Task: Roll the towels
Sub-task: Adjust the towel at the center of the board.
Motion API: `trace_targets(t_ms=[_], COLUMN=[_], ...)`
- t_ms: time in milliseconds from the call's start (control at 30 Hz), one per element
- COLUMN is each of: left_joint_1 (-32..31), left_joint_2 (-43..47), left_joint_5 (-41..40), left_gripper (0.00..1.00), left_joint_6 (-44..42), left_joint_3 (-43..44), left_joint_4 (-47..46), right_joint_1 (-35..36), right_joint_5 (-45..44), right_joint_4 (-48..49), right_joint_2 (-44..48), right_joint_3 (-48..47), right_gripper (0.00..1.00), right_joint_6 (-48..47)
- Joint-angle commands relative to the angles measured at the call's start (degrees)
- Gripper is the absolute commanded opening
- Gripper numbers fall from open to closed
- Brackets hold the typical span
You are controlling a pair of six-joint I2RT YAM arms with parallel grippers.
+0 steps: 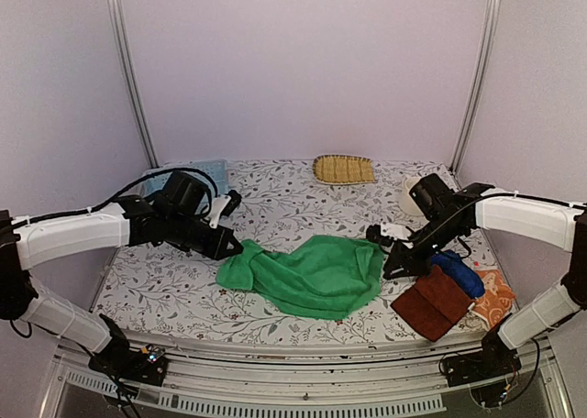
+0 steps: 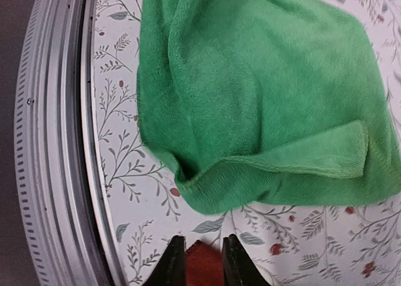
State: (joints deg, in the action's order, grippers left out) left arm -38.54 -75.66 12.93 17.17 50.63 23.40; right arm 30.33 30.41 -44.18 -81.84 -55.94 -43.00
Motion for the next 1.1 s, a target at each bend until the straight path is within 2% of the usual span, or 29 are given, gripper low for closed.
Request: trace_targets(t_ms=[0,133,233,333,433,567,733,900,967,1000,1067], left_joint_1=[1.9,2.4,3.0,3.6,3.9,3.9,3.9,3.9,3.9,4.0,4.2], left_joint_2=[-4.3,-8.5,-9.2,-7.5,-6.1,-3.0,0.6,1.0,0.7,0.5,-0.4], left_joint_5=[3.0,-1.5,-4.4,-5.4,-3.9,-0.5,0.4,0.2,-0.7,-1.5,-3.4], left_gripper=[0.0,0.0,0.0,0.0,0.0,0.0,0.0,0.0,0.0,0.0,0.0], left_joint_6=[-0.6,-0.6,-0.6,-0.6,-1.4,-2.6,-3.5,-4.0,-4.1,-4.1,-4.2], left_joint_3=[1.0,3.6,4.5,4.4,3.9,3.4,3.3,3.4,3.3,3.5,4.6], left_joint_4=[-1.0,2.5,4.1,3.9,2.6,0.0,-1.9,-1.2,-1.4,-1.4,-1.3], right_joint_1=[3.1,3.7,2.9,1.3,0.5,0.5,0.5,0.5,0.6,0.6,0.5], right_joint_5=[2.8,9.7,11.3,7.0,2.7,-6.2,-10.6,-11.8,-12.5,-12.9,-13.8], right_joint_4=[-7.7,-14.6,-13.8,-6.7,-3.3,0.7,-0.1,0.1,0.7,0.8,0.8], right_joint_2=[2.0,-0.3,-1.6,-5.4,-12.9,-23.9,-35.5,-40.9,-41.9,-42.3,-43.0], right_joint_3=[2.5,-2.7,-8.2,-12.7,-19.9,-27.0,-33.5,-35.2,-35.2,-35.5,-36.3], right_gripper=[0.33,0.39,0.39,0.39,0.39,0.47,0.53,0.54,0.5,0.45,0.26], right_joint_6=[-7.6,-9.4,-9.0,-1.4,4.8,12.6,14.8,14.7,14.9,14.8,14.9])
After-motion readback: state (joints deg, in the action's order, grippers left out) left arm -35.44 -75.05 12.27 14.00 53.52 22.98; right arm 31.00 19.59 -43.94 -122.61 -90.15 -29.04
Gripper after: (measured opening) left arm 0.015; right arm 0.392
